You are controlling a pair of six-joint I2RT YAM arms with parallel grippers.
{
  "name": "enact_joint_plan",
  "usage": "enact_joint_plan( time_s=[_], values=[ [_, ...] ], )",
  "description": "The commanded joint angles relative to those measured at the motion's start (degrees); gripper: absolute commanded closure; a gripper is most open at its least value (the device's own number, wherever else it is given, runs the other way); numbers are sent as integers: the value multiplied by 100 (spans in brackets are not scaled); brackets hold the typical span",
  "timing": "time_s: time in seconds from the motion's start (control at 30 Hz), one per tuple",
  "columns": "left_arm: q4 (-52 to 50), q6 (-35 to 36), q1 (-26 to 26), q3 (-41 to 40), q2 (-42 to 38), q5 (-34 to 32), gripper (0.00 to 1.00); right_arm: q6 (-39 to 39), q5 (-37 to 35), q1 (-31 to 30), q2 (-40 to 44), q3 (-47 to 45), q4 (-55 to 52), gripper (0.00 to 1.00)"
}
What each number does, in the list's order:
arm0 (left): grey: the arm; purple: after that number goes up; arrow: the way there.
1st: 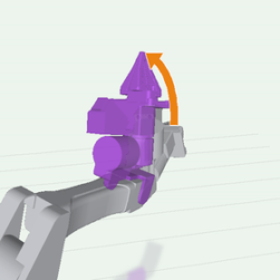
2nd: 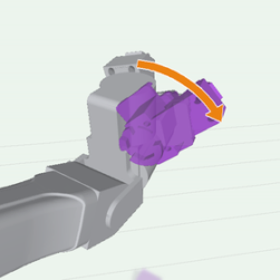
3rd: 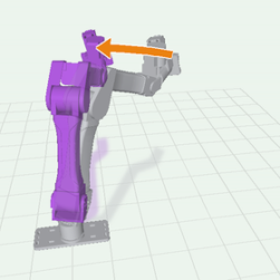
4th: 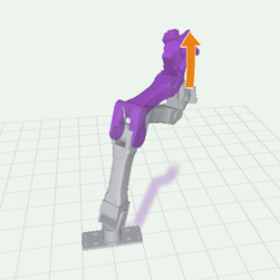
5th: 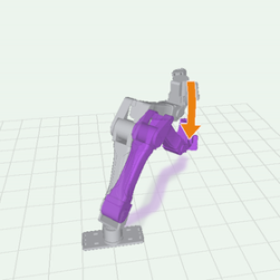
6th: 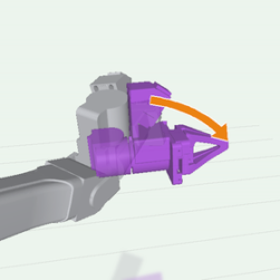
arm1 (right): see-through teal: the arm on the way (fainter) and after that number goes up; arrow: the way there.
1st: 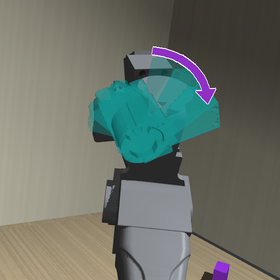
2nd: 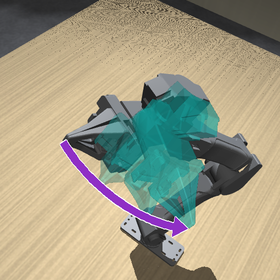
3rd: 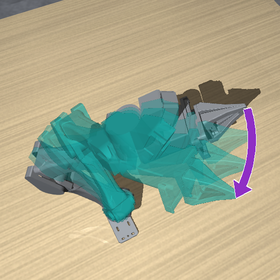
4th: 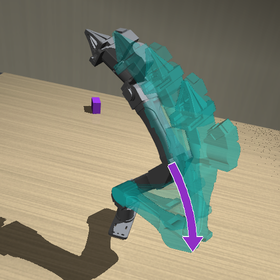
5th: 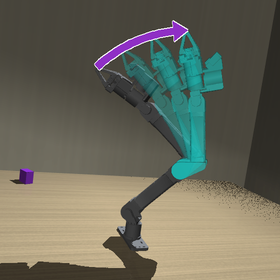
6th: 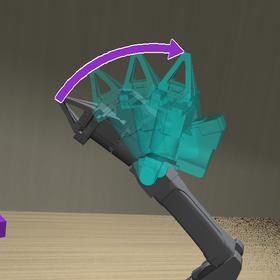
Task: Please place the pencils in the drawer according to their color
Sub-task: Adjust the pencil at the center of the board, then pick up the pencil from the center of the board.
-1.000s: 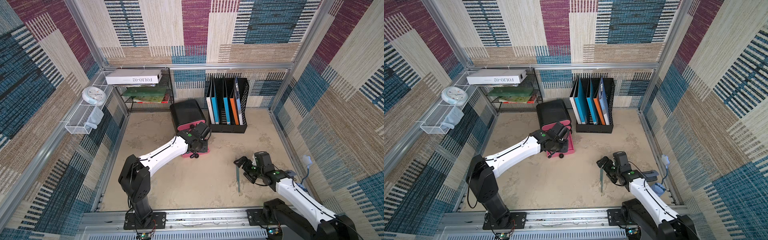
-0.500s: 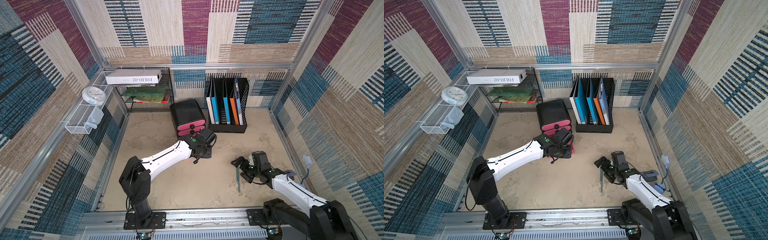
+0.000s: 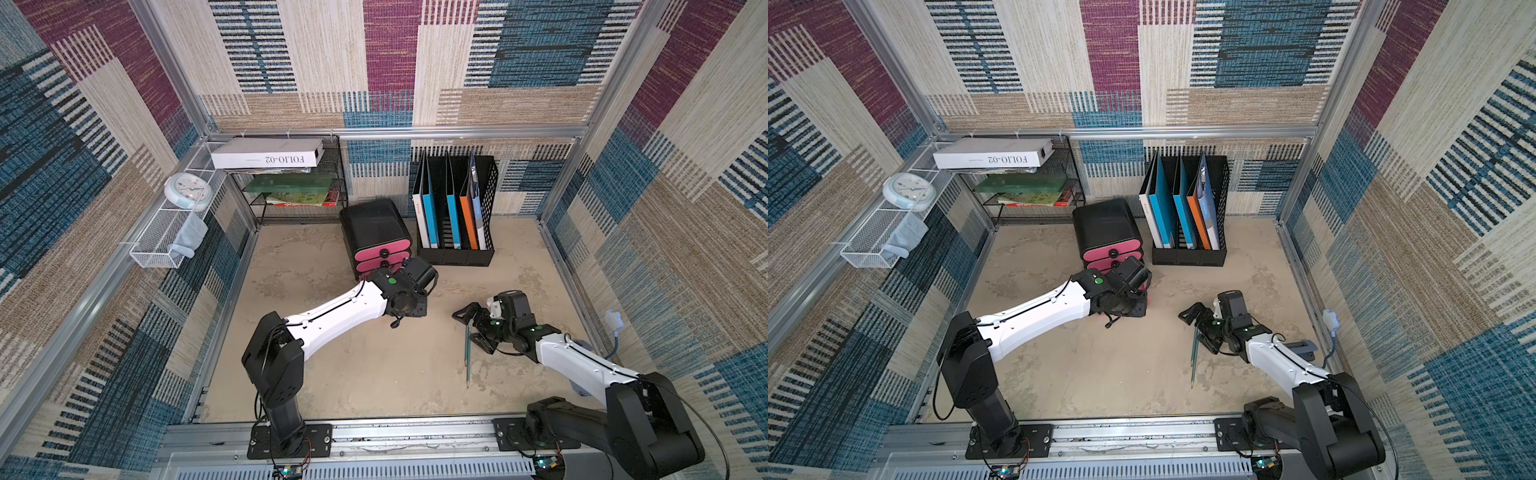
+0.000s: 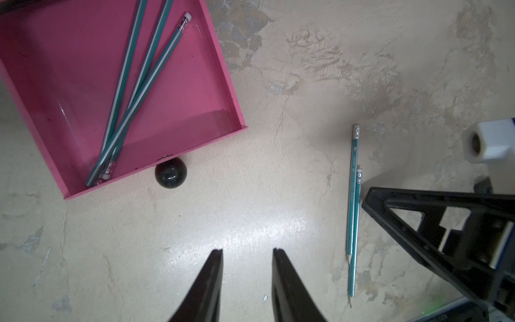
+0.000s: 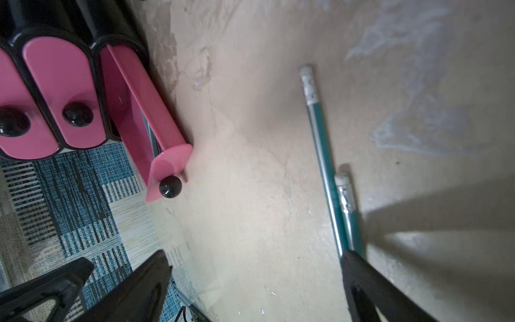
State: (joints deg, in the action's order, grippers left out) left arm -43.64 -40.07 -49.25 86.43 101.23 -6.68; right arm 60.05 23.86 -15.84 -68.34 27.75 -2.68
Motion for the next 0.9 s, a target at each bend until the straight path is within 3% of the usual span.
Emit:
enact_joint_plan(
  time_s=[0.0, 0.27, 0.6, 0.87],
  values=[
    [2, 38, -43, 133, 109, 10, 66, 26, -113, 1, 98, 246, -271, 1],
    [-53, 275, -316, 640, 546, 71, 66, -40, -531, 236, 481, 847, -922, 1],
    [-103, 343, -836, 1445, 1401, 5, 66, -191, 120, 1496, 747, 1028, -1170, 1],
    [-256, 565, -1054, 2523, 2397, -86, 66, -325, 456, 2131, 851, 864, -1269, 1]
  ],
)
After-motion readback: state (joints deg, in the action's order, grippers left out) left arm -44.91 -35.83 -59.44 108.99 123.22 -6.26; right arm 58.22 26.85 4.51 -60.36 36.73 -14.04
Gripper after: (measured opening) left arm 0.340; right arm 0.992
